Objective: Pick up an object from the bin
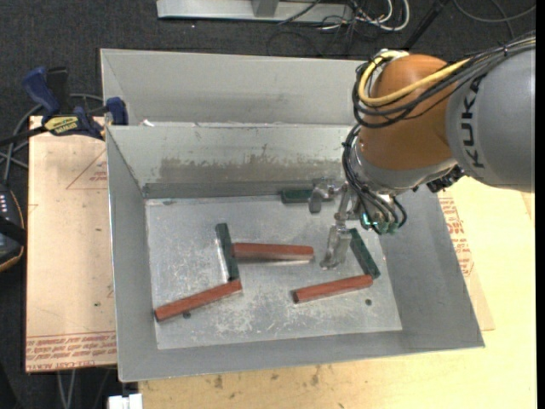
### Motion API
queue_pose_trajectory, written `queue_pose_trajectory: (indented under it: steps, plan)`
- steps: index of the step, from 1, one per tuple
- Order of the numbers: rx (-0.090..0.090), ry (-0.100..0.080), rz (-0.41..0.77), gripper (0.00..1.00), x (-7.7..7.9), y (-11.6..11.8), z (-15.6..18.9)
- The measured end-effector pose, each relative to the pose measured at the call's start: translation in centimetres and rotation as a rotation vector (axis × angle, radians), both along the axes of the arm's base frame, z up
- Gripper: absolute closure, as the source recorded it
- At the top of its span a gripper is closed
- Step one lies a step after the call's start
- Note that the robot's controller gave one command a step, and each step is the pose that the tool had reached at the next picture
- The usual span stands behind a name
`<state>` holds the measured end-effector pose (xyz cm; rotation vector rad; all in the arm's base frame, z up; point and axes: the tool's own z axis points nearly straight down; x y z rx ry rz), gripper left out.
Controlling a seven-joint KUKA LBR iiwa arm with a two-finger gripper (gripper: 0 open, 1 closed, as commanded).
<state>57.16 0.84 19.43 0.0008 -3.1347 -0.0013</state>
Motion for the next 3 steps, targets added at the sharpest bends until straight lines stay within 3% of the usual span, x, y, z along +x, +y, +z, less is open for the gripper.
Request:
queue_pose_trajectory:
  steps: [1, 2, 3]
  plan:
    - [0.000, -0.012, -0.137, 0.00, -4.7, -2.2, -12.5]
    - [0.000, -0.010, -0.135, 1.00, -4.6, -2.2, -12.3]
    - [0.000, -0.016, -0.156, 1.00, -7.0, -1.3, 1.2]
